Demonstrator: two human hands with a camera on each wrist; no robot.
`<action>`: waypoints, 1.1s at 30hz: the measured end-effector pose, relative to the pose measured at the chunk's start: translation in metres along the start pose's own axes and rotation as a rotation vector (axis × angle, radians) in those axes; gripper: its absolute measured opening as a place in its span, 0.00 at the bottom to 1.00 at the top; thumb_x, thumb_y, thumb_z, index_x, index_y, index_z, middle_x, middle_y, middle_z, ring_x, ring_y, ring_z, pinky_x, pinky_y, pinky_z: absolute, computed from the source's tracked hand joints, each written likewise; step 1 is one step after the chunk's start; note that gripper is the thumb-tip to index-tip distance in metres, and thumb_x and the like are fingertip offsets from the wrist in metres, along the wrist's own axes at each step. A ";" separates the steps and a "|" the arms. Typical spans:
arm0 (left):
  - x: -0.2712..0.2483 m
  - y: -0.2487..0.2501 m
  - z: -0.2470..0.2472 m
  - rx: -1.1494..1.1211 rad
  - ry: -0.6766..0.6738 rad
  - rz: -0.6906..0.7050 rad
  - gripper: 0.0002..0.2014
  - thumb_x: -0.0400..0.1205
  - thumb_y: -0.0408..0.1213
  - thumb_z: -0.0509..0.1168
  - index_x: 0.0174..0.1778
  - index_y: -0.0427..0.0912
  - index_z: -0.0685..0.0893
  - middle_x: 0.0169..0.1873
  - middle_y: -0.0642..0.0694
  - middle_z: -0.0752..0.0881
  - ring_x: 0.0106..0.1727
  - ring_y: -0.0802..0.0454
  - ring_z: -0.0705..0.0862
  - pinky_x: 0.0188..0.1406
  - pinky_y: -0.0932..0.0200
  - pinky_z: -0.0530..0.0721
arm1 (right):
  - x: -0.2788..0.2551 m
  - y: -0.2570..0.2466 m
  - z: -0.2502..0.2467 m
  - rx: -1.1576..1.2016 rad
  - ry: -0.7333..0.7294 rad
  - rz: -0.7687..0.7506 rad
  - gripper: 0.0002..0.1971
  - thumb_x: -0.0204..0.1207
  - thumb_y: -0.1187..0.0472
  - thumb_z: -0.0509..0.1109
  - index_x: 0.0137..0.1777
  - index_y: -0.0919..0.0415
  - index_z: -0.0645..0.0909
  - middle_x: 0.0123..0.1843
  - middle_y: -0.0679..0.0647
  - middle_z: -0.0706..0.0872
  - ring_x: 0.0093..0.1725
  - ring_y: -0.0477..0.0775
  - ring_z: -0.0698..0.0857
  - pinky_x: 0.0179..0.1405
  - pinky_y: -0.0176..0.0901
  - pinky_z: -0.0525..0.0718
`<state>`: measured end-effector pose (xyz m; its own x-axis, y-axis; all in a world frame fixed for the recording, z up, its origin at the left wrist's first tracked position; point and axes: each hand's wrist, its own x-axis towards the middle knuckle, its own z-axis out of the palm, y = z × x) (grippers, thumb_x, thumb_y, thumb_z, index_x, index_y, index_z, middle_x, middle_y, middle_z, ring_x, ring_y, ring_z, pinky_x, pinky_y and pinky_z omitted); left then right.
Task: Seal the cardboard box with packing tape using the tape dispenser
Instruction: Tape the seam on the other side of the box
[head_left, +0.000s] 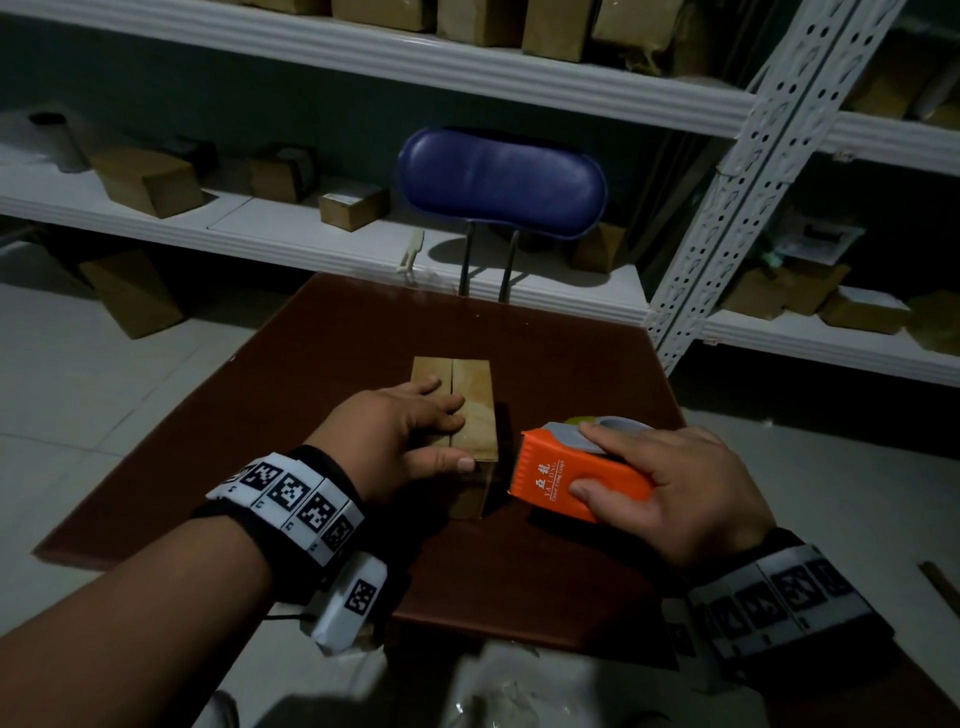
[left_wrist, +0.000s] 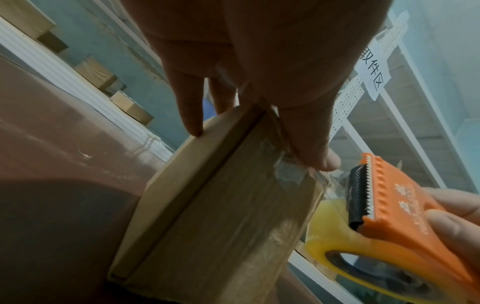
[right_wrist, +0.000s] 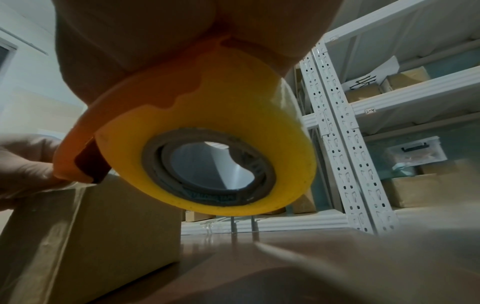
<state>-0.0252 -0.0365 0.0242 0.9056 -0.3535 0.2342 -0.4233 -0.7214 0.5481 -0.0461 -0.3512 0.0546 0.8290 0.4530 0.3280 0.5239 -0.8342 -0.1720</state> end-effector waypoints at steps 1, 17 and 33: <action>0.000 0.000 0.000 0.005 0.001 0.001 0.37 0.66 0.71 0.63 0.64 0.50 0.89 0.71 0.56 0.83 0.81 0.58 0.69 0.80 0.48 0.73 | 0.000 0.000 0.000 0.002 -0.002 0.000 0.32 0.71 0.29 0.66 0.69 0.47 0.86 0.56 0.46 0.93 0.54 0.50 0.91 0.56 0.45 0.76; 0.000 -0.002 0.001 0.024 -0.007 0.000 0.37 0.67 0.72 0.62 0.65 0.51 0.88 0.72 0.59 0.81 0.82 0.60 0.67 0.81 0.52 0.70 | -0.001 0.000 -0.004 -0.018 -0.058 0.054 0.34 0.71 0.28 0.63 0.70 0.46 0.85 0.58 0.47 0.93 0.55 0.51 0.91 0.55 0.45 0.73; 0.001 0.002 0.000 0.026 -0.011 -0.015 0.39 0.65 0.72 0.62 0.64 0.51 0.89 0.71 0.58 0.82 0.82 0.60 0.67 0.81 0.51 0.71 | 0.010 -0.013 -0.015 -0.068 -0.211 0.149 0.36 0.73 0.25 0.57 0.77 0.40 0.77 0.70 0.42 0.87 0.67 0.46 0.85 0.68 0.54 0.79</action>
<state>-0.0248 -0.0386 0.0252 0.9116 -0.3491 0.2171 -0.4104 -0.7416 0.5306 -0.0474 -0.3411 0.0740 0.9221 0.3735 0.1017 0.3849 -0.9124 -0.1390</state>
